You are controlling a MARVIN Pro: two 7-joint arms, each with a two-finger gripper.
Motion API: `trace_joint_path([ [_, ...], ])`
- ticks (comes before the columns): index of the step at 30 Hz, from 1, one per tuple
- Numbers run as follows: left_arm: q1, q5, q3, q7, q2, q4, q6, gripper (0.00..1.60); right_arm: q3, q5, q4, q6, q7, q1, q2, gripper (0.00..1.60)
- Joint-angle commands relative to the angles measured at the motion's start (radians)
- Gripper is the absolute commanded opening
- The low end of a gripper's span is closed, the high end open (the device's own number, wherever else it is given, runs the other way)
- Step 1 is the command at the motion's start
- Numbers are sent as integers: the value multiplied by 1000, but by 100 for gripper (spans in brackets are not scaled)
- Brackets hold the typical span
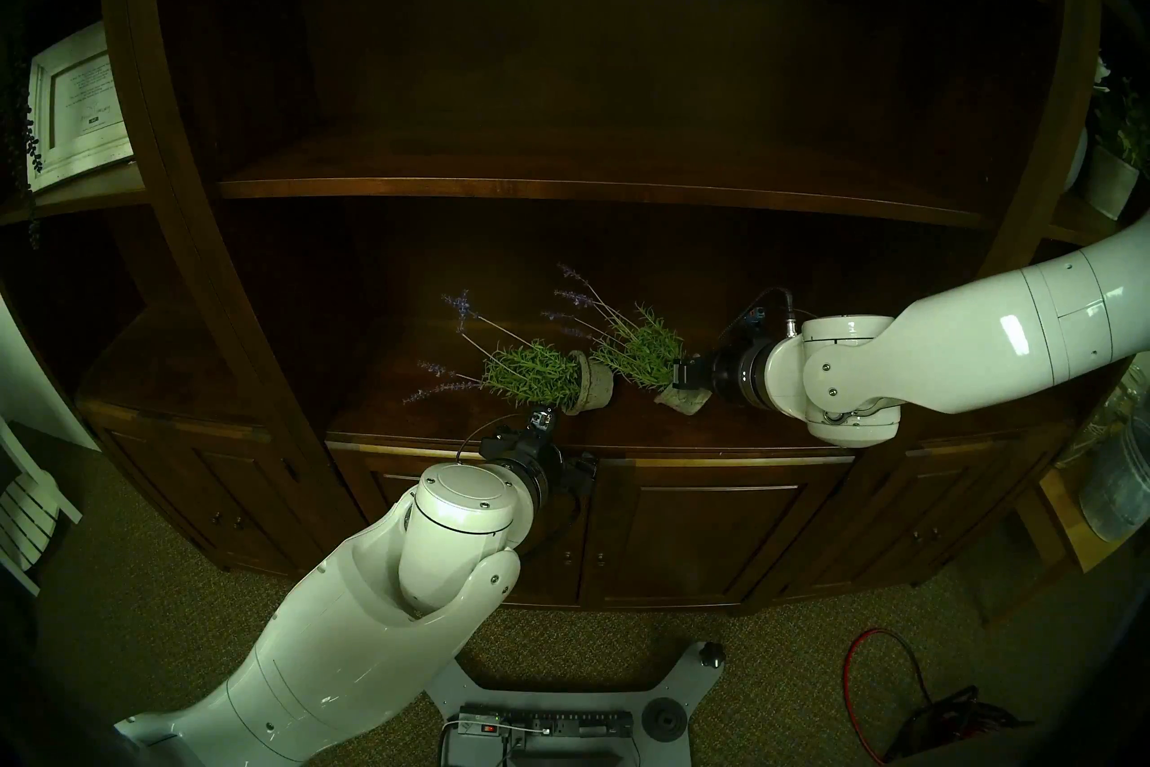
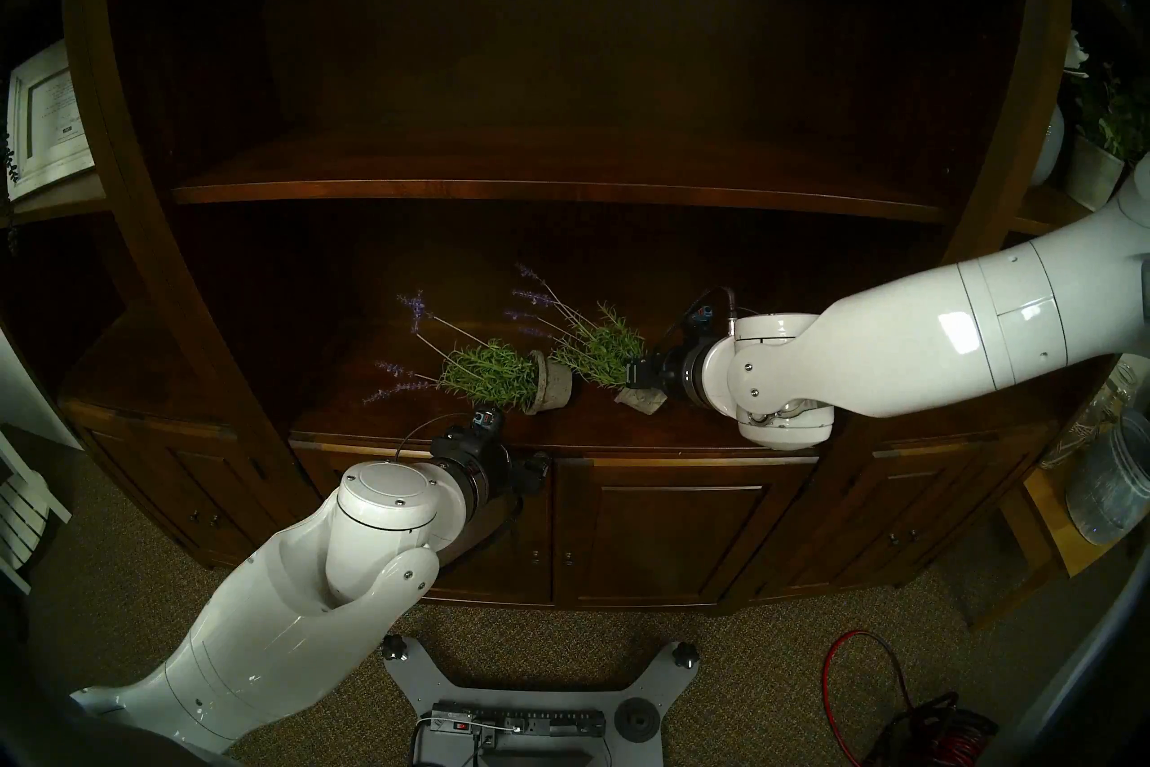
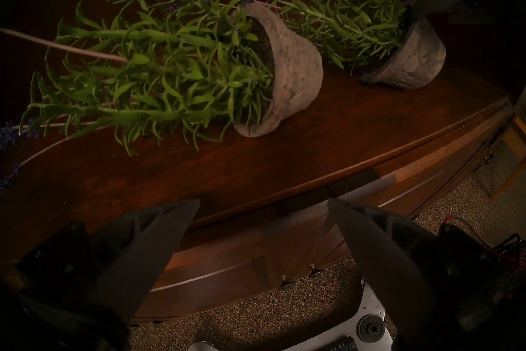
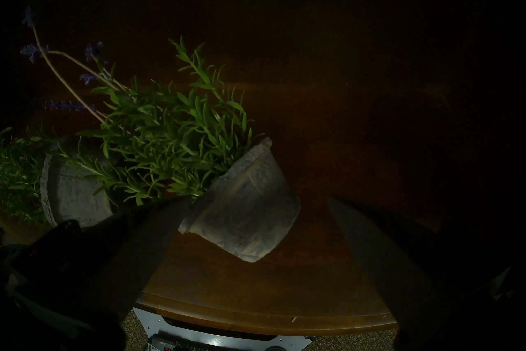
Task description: Place the fake decorative plant upright
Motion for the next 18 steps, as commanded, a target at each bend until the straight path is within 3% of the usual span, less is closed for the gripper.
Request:
trace_joint_path([
  [1, -18, 3, -6, 0, -7, -31, -7, 160, 18, 0, 5, -1, -10, 15, -18, 160],
  [7, -18, 3, -6, 0, -7, -31, -7, 160, 16, 6, 5, -7, -30, 13, -33, 160],
  [12, -18, 3, -6, -1, -7, -31, -7, 160, 0, -16, 14, -38, -108, 4, -81, 160],
  [18, -17, 3, -6, -1, -7, -31, -7, 160, -6, -21, 23, -46, -122, -2, -86, 160],
])
